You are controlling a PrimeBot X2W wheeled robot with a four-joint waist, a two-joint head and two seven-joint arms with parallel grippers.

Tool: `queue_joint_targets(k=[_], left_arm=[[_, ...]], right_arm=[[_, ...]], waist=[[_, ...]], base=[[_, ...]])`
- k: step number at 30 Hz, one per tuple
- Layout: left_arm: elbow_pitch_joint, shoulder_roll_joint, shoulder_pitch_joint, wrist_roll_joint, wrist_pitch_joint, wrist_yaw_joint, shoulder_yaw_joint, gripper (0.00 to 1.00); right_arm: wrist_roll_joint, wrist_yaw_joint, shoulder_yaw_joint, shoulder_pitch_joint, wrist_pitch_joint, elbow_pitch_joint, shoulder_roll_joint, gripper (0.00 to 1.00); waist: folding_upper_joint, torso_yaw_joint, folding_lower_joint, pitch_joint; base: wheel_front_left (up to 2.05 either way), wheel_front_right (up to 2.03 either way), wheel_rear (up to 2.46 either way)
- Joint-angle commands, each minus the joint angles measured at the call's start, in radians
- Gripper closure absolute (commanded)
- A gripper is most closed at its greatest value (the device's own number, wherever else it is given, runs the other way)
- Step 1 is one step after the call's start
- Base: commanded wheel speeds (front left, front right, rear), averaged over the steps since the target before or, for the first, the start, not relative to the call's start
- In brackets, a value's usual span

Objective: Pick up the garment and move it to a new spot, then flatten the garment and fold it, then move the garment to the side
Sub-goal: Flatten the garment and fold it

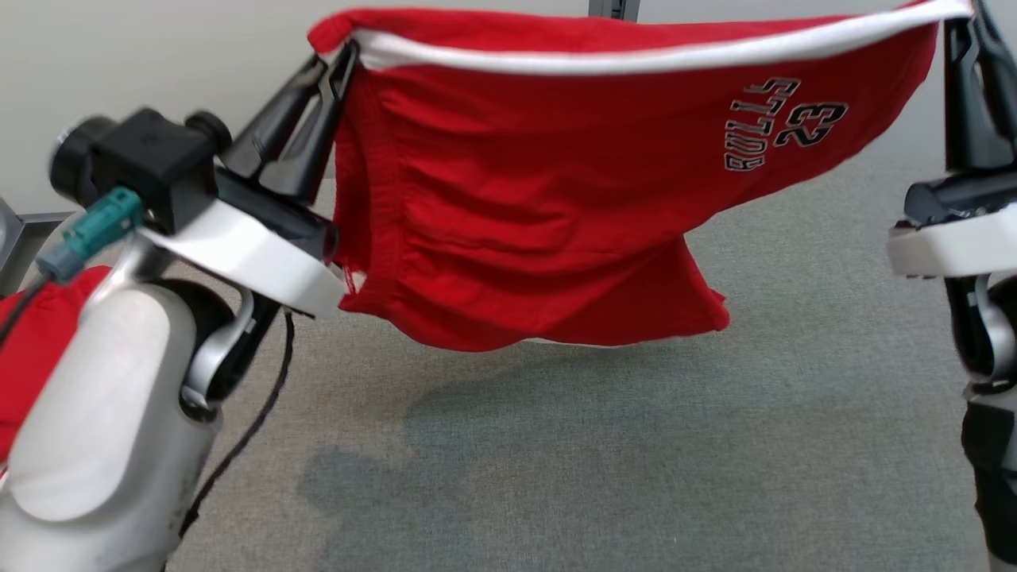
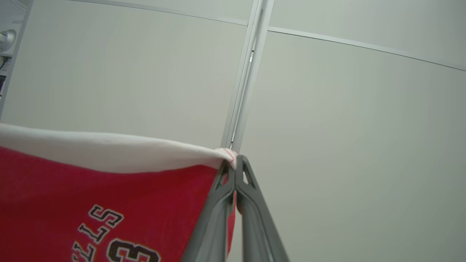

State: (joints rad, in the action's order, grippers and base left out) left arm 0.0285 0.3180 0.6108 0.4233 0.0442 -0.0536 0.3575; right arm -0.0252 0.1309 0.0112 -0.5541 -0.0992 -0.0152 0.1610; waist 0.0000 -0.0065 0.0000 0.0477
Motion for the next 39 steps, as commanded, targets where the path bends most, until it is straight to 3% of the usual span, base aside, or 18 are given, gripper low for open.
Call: queue_joint_targets(k=[1, 7, 12, 18, 26, 32, 39], left_arm=[[0.006, 0.01, 0.029, 0.001, 0.011, -0.007, -0.006, 1.0], [0.004, 0.027, 0.116, 0.027, 0.019, -0.028, -0.021, 1.0], [-0.066, 0.024, 0.236, 0.091, 0.011, -0.052, -0.047, 1.0], [-0.256, -0.001, 0.458, 0.113, -0.049, -0.071, -0.036, 1.0], [-0.619, -0.07, 0.706, 0.122, -0.193, -0.076, 0.003, 1.0], [-0.846, -0.123, 0.709, 0.155, -0.252, -0.077, 0.037, 1.0], [-1.05, -0.198, 0.55, 0.269, -0.288, -0.077, 0.083, 1.0]], right_arm=[[-0.008, 0.0, -0.002, -0.019, 0.014, 0.009, 0.012, 1.0], [-0.052, 0.0, -0.043, -0.108, 0.048, -0.017, 0.029, 1.0], [-0.094, 0.0, -0.087, -0.27, 0.073, -0.109, 0.046, 1.0], [-0.13, 0.0, -0.12, -0.533, 0.066, -0.289, 0.05, 1.0], [-0.188, 0.0, -0.107, -0.797, -0.009, -0.621, -0.01, 1.0], [-0.209, 0.0, -0.133, -0.815, -0.063, -0.827, -0.056, 1.0], [-0.258, 0.0, -0.189, -0.678, -0.122, -1.051, -0.092, 1.0]], waist=[[0.0, 0.001, 0.0, 0.002], [0.0, -0.008, 0.0, 0.058], [0.0, -0.013, 0.0, 0.161], [0.0, -0.005, 0.0, 0.274], [0.0, 0.001, 0.0, 0.329], [0.0, -0.006, 0.0, 0.344], [0.0, -0.006, 0.0, 0.364]], base=[[0.0, 0.0, 0.0], [0.0, 0.0, 0.0], [0.0, 0.0, 0.0], [0.0, 0.0, 0.0], [0.0, 0.0, 0.0], [0.0, 0.0, 0.0], [0.0, 0.0, 0.0]])
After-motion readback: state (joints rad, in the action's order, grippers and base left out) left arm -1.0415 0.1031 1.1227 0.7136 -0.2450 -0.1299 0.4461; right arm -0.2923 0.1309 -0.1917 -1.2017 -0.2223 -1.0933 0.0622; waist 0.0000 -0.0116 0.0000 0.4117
